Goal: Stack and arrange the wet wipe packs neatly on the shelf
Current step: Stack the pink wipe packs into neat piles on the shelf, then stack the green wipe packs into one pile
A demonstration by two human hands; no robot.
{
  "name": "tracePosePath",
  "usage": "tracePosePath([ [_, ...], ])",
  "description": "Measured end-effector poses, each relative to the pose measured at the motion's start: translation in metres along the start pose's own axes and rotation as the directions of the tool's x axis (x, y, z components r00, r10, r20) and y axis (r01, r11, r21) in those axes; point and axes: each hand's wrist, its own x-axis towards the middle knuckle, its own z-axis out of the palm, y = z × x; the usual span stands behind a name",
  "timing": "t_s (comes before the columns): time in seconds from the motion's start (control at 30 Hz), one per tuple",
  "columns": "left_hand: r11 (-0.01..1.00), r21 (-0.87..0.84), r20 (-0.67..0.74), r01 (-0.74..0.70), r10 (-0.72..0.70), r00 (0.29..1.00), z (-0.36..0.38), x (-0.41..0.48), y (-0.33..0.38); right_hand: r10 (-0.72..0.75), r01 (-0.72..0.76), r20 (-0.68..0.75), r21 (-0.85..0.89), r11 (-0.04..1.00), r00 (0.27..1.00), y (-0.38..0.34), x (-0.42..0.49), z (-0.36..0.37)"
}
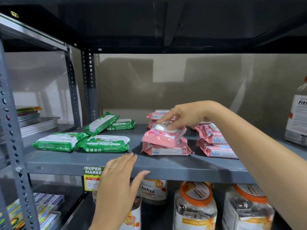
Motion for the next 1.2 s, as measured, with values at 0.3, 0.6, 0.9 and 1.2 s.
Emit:
tracePosePath([
  [0.3,1.0,-0.016,0.02,0.015,-0.014,1.0,0.002,-0.002,-0.002,0.17,-0.233,-0.311,-0.18,0.955,0.935,-0.018,0.026,0.025],
  [0.6,1.0,-0.002,0.042,0.019,-0.018,0.999,0.0,-0.002,0.0,0.194,-0.255,-0.295,-0.188,0.948,0.936,-0.019,0.026,0.025],
  [0.9,0.995,-0.077,-0.08,0.071,-0.077,0.994,-0.047,0.002,-0.031,0.188,-0.247,-0.276,-0.201,0.948,0.943,-0.012,0.026,0.02],
  [1.2,0.98,0.141,-0.08,0.141,-0.131,0.988,-0.064,-0.019,-0.155,0.077,-0.155,-0.541,-0.1,0.983,0.837,-0.075,0.038,0.014],
])
